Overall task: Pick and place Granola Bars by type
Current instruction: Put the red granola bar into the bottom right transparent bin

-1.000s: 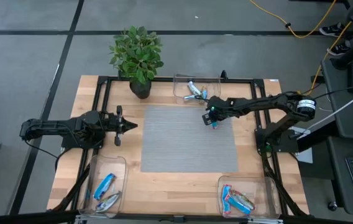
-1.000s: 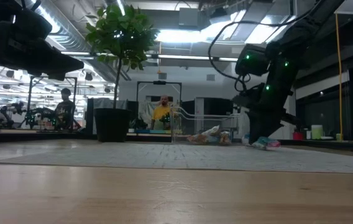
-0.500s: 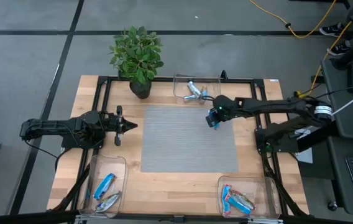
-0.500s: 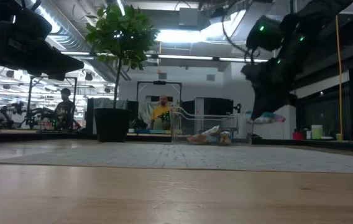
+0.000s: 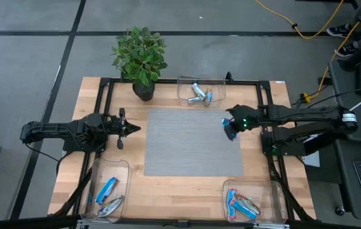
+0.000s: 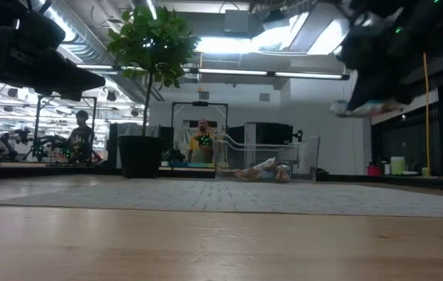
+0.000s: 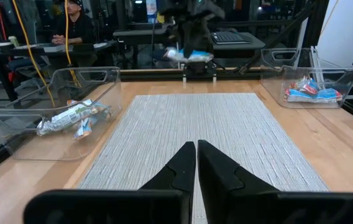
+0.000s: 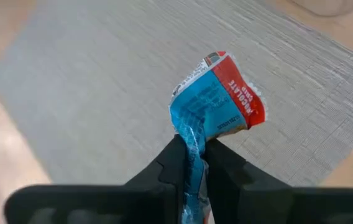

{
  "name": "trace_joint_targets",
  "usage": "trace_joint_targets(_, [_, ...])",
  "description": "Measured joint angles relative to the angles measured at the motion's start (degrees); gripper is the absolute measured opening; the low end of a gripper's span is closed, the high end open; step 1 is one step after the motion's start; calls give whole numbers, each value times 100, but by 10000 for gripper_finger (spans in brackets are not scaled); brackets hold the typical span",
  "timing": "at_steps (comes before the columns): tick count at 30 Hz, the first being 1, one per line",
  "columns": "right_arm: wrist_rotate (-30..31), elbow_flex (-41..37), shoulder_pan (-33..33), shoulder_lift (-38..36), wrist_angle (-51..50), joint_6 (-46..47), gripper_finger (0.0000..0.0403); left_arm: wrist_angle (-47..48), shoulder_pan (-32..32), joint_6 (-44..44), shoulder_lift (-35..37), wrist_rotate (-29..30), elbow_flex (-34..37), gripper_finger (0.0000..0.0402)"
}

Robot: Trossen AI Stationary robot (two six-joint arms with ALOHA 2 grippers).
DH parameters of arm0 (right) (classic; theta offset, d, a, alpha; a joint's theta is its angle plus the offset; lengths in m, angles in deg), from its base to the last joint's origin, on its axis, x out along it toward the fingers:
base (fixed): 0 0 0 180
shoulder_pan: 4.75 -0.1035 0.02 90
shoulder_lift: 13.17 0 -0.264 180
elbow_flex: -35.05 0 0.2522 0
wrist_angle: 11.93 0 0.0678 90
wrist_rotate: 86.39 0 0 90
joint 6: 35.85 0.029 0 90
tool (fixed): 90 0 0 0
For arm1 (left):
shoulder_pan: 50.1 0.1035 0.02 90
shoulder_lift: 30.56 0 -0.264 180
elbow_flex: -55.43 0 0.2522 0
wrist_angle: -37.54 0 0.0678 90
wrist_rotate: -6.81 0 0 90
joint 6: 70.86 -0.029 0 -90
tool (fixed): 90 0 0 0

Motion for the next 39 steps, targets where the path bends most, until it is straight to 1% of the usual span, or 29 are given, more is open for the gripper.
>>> trace_joint_targets(7, [-28, 2, -522, -786, -158, 29, 53, 0, 0, 0, 0, 1, 2, 7])
trace_joint_targets(15, [-451, 6, -1260, -1586, -151, -293, 54, 0, 2, 0, 0, 0, 2, 10])
trace_joint_targets(20, [-515, 6, -1680, -1974, -102, 17, 54, 1, 2, 0, 0, 1, 0, 13])
trace_joint_targets(22, [-530, 6, -1836, -2089, 62, 41, 54, 1, 0, 0, 0, 0, 1, 11])
trace_joint_targets(30, [-840, 66, -2441, -2260, 1057, -296, 54, 2, 1, 0, 0, 0, 1, 7])
trace_joint_targets(34, [-921, 398, -2806, -2150, 1004, -648, 54, 0, 2, 0, 0, 2, 0, 10])
trace_joint_targets(39, [-927, 1000, -3281, -1967, 745, -1103, 54, 1, 0, 0, 0, 0, 0, 13])
